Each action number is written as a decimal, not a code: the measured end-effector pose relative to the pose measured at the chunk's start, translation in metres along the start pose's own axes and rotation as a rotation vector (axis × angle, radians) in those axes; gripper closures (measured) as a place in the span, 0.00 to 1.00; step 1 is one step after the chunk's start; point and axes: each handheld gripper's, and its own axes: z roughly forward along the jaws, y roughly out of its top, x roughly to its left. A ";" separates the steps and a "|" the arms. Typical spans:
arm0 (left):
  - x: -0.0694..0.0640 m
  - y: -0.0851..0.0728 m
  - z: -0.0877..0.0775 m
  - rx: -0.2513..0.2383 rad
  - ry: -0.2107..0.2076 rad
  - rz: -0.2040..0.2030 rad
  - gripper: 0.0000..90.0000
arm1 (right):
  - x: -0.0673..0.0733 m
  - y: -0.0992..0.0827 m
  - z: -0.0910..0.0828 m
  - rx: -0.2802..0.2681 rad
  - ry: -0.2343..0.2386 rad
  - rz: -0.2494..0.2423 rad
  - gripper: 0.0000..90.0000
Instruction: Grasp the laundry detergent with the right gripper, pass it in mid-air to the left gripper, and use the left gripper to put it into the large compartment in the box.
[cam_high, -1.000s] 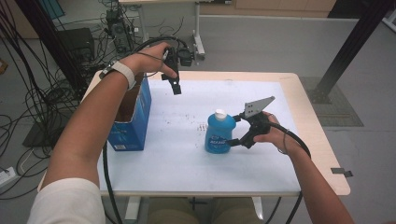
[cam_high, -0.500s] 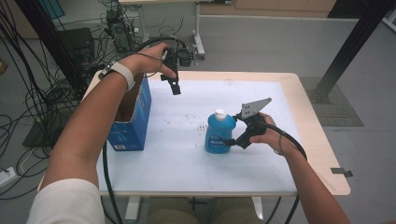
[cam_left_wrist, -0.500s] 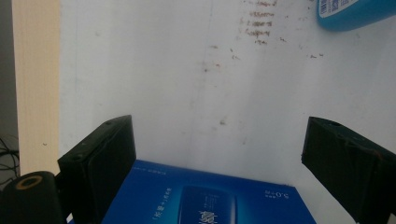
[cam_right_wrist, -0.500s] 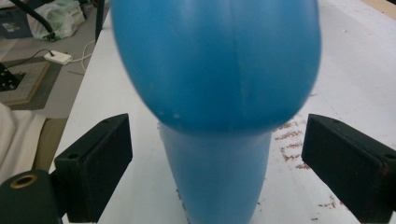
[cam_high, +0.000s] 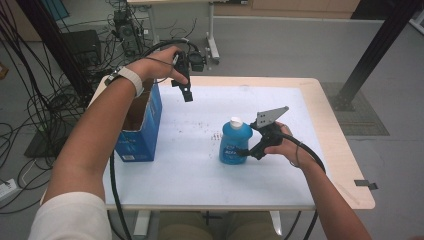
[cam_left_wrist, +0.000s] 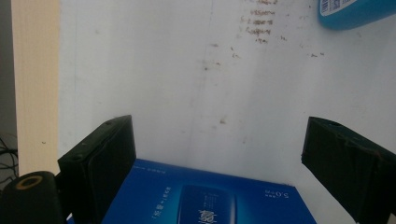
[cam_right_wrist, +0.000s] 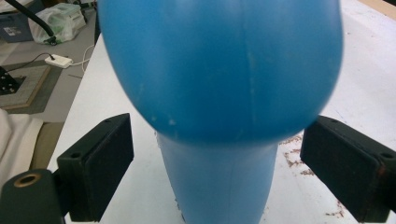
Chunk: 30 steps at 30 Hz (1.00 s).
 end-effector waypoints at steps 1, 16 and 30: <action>0.000 0.000 0.000 -0.001 0.000 0.000 0.11 | 0.000 0.000 0.000 0.003 0.000 0.000 0.11; 0.000 0.000 0.000 0.000 -0.001 -0.001 0.11 | 0.001 0.001 0.006 -0.004 0.007 -0.008 0.12; 0.000 0.001 0.001 0.002 -0.003 0.000 0.11 | 0.003 0.001 0.011 -0.026 0.008 -0.015 0.18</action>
